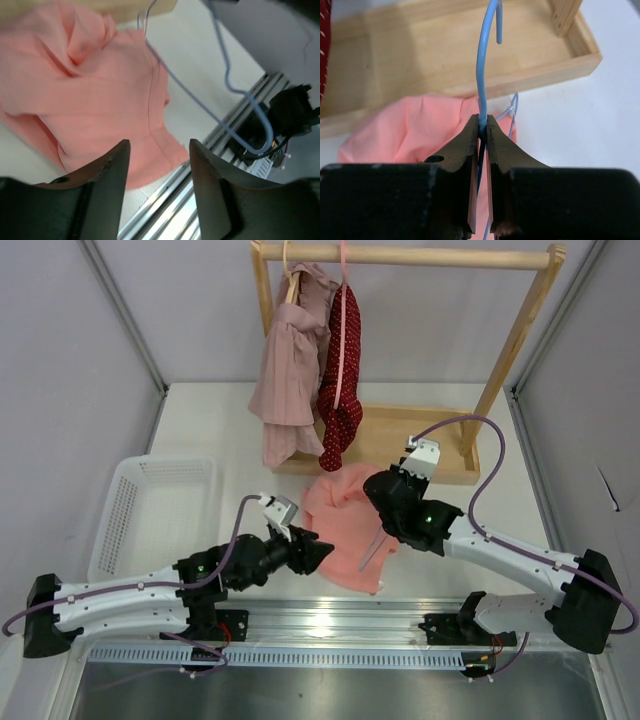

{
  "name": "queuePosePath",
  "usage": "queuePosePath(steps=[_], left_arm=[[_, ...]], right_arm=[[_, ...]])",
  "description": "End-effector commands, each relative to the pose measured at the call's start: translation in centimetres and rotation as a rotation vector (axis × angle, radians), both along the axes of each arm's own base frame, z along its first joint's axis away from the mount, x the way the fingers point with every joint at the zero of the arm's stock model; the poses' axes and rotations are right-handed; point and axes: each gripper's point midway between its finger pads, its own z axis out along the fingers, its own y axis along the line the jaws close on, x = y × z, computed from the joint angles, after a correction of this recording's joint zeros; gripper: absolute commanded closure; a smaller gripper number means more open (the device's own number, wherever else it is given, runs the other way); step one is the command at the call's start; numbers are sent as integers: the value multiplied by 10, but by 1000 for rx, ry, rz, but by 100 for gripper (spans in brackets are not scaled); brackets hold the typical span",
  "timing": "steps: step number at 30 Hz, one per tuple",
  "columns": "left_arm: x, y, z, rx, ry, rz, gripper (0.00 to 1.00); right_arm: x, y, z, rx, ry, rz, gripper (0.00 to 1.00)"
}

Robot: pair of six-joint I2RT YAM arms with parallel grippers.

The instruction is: Place the skirt on the hanger

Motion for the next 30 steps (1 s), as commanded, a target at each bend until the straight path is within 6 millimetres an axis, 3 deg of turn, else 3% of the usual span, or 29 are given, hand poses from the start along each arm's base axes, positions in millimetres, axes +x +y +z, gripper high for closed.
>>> queuePosePath(steps=[1,4,5,10,11,12,14,15,16,26,30], left_arm=[[14,5,59,-138,-159,54,42],[15,-5,71,-112,-230,15,37],[16,-15,82,-111,-246,0,37],[22,-52,83,-21,-273,-62,37],[25,-60,96,-25,-282,-58,37],[29,-70,79,43,-274,-72,37],[31,-79,69,83,-260,-81,37],[33,-85,76,77,-259,-80,37],[34,-91,63,111,-242,-85,37],[51,-110,24,237,-209,-31,39],[54,-112,8,261,-203,-27,48]], right_arm=[[12,27,-2,155,7,101,100],[15,39,-9,163,32,145,100],[16,41,-10,163,37,150,100],[20,49,-17,177,53,162,100],[19,50,-18,180,55,167,100],[20,51,-18,188,56,166,100],[20,53,-19,195,61,175,100],[20,53,-19,195,63,176,100],[21,52,-19,196,62,173,100],[18,49,-18,238,65,185,100],[17,48,-15,249,65,193,100]])
